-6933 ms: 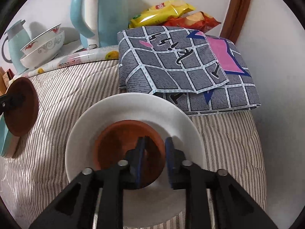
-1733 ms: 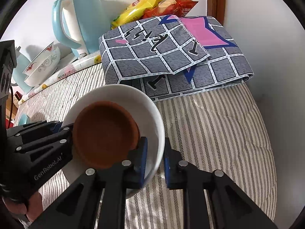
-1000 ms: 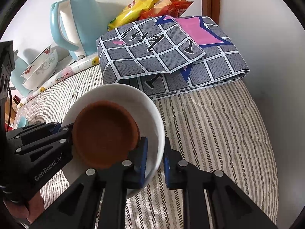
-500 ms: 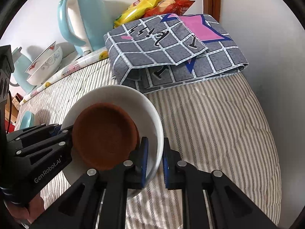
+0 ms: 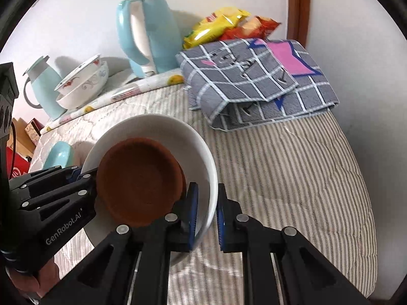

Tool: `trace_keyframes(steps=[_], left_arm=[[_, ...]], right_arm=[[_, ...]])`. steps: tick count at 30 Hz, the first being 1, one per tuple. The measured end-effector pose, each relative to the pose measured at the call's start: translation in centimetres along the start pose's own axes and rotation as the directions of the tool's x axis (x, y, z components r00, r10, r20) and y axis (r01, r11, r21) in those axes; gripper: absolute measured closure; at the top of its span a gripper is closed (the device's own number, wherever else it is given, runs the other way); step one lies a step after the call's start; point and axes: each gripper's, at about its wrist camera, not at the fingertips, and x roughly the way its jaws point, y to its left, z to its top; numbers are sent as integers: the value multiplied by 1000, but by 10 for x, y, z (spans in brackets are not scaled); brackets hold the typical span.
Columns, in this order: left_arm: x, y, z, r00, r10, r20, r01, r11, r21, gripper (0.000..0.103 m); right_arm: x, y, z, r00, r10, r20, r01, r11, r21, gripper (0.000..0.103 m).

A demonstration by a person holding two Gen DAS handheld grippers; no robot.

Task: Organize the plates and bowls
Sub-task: 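Lift the white bowl with the right tool and carry it toward the plate stack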

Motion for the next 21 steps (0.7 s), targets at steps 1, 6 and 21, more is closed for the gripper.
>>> trace_keyframes(steps=[1, 6, 21], left_arm=[[-4, 4, 0, 1000, 2, 5, -2, 1000, -5, 94], [-20, 23, -2, 999, 23, 24, -22, 1000, -17, 94], [-50, 74, -9, 996, 61, 60, -56, 995, -76, 94]], right_arm=[[-3, 5, 1, 1000, 3, 5, -3, 1000, -6, 90], [-10, 28, 4, 1000, 21, 19, -21, 999, -25, 90], [-18, 86, 15, 998, 58, 35, -54, 994, -92, 90]])
